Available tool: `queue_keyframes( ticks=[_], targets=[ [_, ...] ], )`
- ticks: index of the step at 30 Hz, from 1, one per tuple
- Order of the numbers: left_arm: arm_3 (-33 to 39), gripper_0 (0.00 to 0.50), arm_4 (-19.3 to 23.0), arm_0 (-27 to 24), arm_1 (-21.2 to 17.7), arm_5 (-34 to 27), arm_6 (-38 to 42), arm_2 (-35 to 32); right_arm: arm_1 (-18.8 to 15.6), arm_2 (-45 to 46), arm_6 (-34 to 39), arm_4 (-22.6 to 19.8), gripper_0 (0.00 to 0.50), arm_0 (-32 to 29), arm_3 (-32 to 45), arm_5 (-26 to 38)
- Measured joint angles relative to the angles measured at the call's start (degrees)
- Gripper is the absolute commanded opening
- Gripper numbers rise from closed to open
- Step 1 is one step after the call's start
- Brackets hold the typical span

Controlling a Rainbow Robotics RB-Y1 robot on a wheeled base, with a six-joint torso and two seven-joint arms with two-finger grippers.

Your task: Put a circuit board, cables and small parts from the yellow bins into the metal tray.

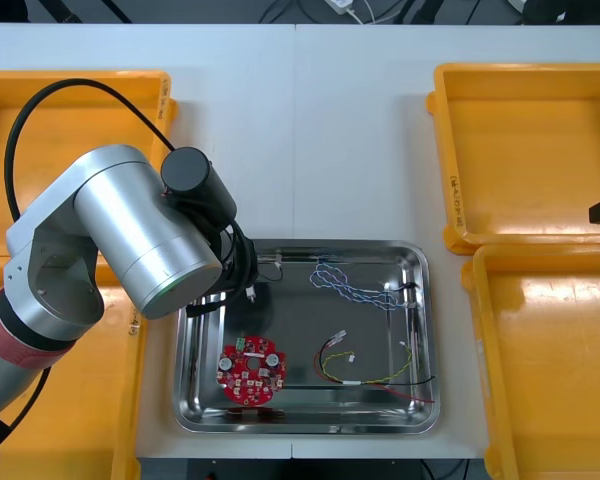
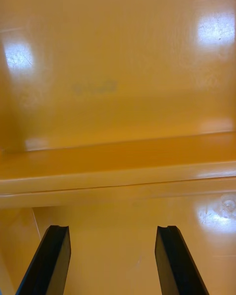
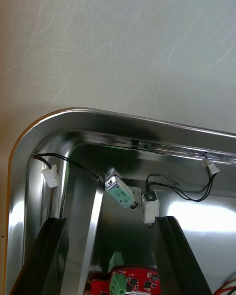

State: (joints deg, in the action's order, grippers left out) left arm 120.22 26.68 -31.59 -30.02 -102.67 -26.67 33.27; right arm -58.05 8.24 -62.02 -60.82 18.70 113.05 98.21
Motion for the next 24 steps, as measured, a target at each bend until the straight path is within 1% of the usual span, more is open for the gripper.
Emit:
queue_keyframes(
  ticks=[2,6,15,17,24],
  targets=[
    [0.00,0.500,0.00,0.00,0.00,0.05,0.00,0.00,0.00,0.00,-0.55,0.08,0.500,-0.05,0.21,0.00],
    [0.00,0.500,0.00,0.00,0.00,0.56,0.00,0.00,0.00,0.00,-4.11,0.31,0.500,-0.21,0.56,0.00],
    [0.06,0.500,0.68,0.00,-0.08,0.92,0.00,-0.01,0.00,0.00,-4.93,1.55,0.500,-0.41,1.09,0.54],
    [0.12,0.500,1.87,-0.04,-0.27,0.92,0.00,-0.05,0.00,0.00,-4.93,1.91,0.500,-0.45,1.09,0.87],
    [0.21,0.500,8.83,-1.26,-2.73,0.78,-0.01,-2.22,-0.01,0.00,-4.92,2.42,0.500,-0.52,1.11,2.56]
  ],
)
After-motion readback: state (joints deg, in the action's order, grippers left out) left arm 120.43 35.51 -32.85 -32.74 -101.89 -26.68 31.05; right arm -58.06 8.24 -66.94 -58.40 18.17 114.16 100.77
